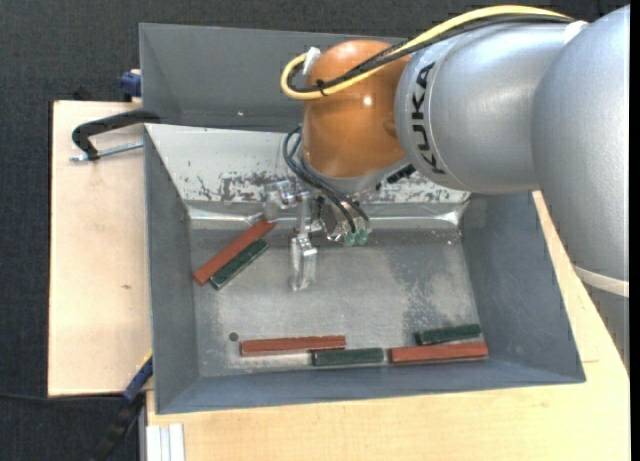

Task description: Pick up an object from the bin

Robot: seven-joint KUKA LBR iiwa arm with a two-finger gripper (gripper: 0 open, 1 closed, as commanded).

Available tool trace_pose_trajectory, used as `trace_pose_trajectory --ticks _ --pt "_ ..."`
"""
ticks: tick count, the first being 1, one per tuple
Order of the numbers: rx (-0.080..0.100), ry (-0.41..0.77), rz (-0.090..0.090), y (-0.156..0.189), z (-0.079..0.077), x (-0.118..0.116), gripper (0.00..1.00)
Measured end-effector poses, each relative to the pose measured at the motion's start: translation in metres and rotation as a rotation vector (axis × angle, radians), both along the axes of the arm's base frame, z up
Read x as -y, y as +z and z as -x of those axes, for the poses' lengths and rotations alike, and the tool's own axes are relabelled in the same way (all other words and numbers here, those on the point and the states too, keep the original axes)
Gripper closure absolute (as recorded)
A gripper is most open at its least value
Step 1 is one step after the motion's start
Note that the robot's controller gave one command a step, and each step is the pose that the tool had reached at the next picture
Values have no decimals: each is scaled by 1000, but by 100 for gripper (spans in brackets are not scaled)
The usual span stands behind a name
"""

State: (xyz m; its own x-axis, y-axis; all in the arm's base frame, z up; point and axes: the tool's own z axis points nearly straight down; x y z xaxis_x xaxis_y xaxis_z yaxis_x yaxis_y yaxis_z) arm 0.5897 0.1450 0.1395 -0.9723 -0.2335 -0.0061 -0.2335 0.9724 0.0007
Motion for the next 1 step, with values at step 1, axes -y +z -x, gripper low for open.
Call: trace_pose_trajectory --ticks 1 --pt "-3 268 1 -50 0 -1 0"
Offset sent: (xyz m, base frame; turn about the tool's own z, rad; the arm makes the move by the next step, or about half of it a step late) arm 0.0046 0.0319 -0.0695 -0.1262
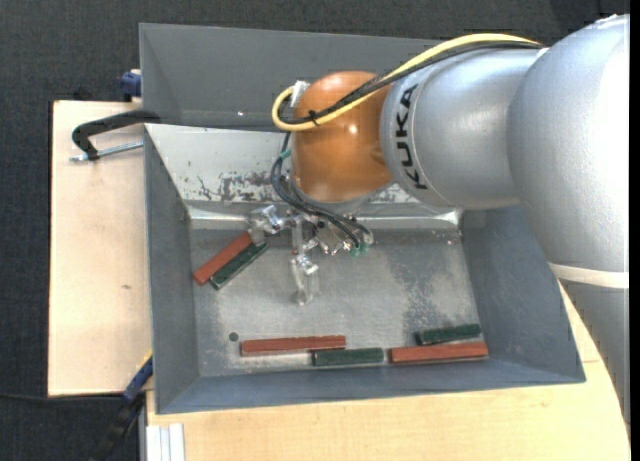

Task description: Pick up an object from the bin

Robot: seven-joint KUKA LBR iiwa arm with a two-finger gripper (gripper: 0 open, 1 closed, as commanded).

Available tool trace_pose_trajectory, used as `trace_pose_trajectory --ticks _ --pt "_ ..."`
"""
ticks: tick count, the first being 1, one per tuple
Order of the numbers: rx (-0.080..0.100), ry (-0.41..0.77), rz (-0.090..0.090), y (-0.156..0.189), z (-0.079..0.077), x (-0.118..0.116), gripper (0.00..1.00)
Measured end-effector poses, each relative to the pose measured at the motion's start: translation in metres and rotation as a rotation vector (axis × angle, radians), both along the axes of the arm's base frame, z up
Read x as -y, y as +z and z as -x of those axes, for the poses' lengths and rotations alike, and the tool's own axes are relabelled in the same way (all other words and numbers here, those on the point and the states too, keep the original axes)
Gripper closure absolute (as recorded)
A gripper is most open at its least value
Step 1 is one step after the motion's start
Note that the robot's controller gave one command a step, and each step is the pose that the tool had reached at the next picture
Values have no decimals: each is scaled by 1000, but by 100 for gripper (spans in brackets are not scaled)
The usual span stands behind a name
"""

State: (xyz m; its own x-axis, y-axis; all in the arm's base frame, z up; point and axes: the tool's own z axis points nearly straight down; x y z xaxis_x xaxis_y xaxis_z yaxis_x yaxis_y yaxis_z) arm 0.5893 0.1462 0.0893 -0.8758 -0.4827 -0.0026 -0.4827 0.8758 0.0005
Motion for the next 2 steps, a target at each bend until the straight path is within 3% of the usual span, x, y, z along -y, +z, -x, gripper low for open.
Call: trace_pose_trajectory --ticks 1,2 --pt "2 -106 -1 -15 -4 -21 0" --pt "4 -154 -3 -12 1 -56 0"
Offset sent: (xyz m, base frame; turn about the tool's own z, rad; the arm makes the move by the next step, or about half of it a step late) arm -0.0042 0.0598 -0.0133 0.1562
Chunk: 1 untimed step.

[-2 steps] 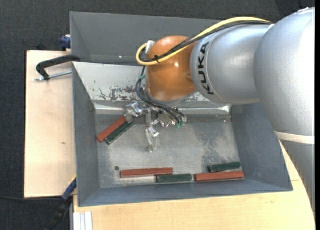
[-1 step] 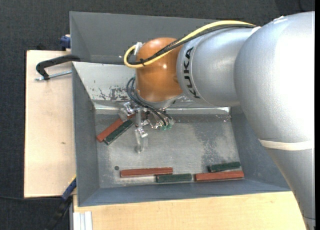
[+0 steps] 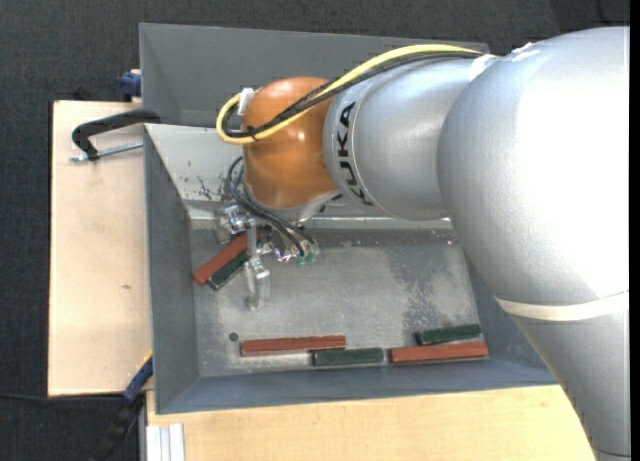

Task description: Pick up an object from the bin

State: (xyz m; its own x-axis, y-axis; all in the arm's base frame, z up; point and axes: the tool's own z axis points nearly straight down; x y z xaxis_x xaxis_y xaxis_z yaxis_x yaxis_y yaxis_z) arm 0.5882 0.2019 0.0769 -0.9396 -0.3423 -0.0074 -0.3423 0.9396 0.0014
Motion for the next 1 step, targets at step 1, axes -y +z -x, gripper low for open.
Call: trace_pose_trajectory --ticks 1 --pt "3 392 0 -3 -9 0 100"
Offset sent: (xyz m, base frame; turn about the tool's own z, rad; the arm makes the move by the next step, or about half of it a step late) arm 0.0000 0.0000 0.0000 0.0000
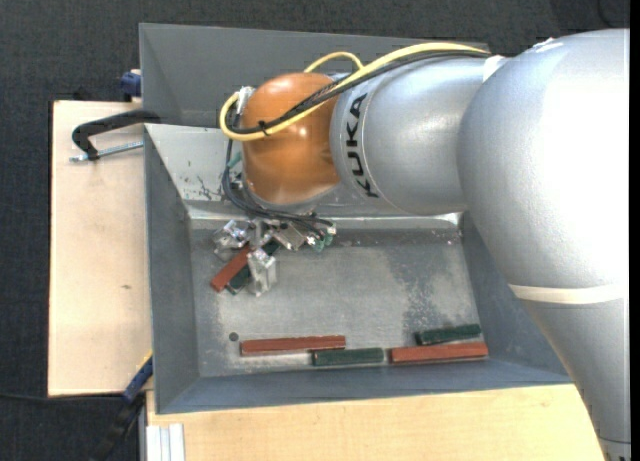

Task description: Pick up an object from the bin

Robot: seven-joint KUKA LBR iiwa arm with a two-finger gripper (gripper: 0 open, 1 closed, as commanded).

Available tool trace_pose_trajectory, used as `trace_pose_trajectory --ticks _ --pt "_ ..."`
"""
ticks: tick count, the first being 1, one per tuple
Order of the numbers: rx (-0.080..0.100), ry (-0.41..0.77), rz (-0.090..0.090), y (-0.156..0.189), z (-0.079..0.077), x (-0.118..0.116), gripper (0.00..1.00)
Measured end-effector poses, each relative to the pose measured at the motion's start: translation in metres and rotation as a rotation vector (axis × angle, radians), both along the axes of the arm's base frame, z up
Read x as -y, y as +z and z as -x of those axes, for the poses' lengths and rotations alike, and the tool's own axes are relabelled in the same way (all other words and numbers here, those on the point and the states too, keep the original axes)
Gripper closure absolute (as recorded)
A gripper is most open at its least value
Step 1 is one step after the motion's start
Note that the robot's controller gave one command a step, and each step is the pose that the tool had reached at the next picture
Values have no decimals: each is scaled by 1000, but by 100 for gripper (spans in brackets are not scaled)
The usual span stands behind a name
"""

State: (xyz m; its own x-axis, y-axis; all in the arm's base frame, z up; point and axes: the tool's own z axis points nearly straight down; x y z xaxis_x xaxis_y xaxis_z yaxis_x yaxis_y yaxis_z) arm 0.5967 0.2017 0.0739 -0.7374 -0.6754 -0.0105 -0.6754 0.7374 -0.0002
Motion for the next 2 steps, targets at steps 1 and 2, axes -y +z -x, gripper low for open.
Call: trace_pose_trajectory --ticks 1,2 --pt "-1 60 -1 -1 -2 5 100" --pt "7 12 0 193 5 -9 100"
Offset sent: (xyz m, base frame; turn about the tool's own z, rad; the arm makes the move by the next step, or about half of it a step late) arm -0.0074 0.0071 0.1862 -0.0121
